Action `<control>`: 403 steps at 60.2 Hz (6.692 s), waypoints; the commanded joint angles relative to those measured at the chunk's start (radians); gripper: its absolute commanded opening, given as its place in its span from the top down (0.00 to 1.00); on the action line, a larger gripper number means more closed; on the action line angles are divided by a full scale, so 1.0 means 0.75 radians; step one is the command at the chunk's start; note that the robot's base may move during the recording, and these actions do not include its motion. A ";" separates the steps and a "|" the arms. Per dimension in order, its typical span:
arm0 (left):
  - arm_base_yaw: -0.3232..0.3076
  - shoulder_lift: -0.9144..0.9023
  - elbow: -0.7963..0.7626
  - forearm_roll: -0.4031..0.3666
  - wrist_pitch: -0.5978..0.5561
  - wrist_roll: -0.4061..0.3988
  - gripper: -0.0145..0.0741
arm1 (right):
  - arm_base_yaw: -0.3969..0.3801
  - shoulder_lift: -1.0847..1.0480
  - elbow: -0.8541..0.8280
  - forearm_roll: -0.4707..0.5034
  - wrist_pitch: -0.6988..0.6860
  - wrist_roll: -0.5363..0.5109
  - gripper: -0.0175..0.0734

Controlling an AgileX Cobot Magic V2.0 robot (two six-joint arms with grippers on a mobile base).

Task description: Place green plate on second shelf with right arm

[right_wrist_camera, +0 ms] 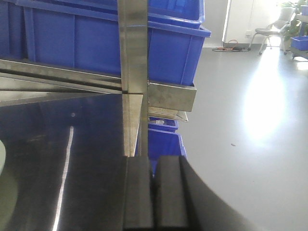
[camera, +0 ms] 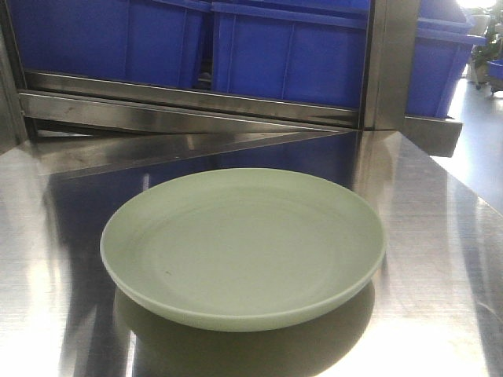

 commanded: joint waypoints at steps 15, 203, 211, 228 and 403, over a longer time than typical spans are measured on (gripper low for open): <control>-0.011 -0.028 0.053 0.002 -0.096 0.001 0.70 | 0.004 -0.025 -0.009 -0.011 -0.123 -0.006 0.75; -0.011 -0.028 0.053 0.002 -0.096 0.001 0.70 | 0.533 1.753 -1.026 0.422 0.156 0.140 0.39; -0.011 -0.028 0.053 0.002 -0.096 0.001 0.70 | 0.546 1.825 -1.070 0.442 0.183 0.140 0.39; -0.011 -0.028 0.053 0.002 -0.096 0.001 0.70 | 0.546 1.939 -1.140 0.446 0.255 0.140 0.39; -0.011 -0.028 0.053 0.002 -0.096 0.001 0.70 | 0.145 0.619 -0.441 0.286 -0.058 0.114 0.75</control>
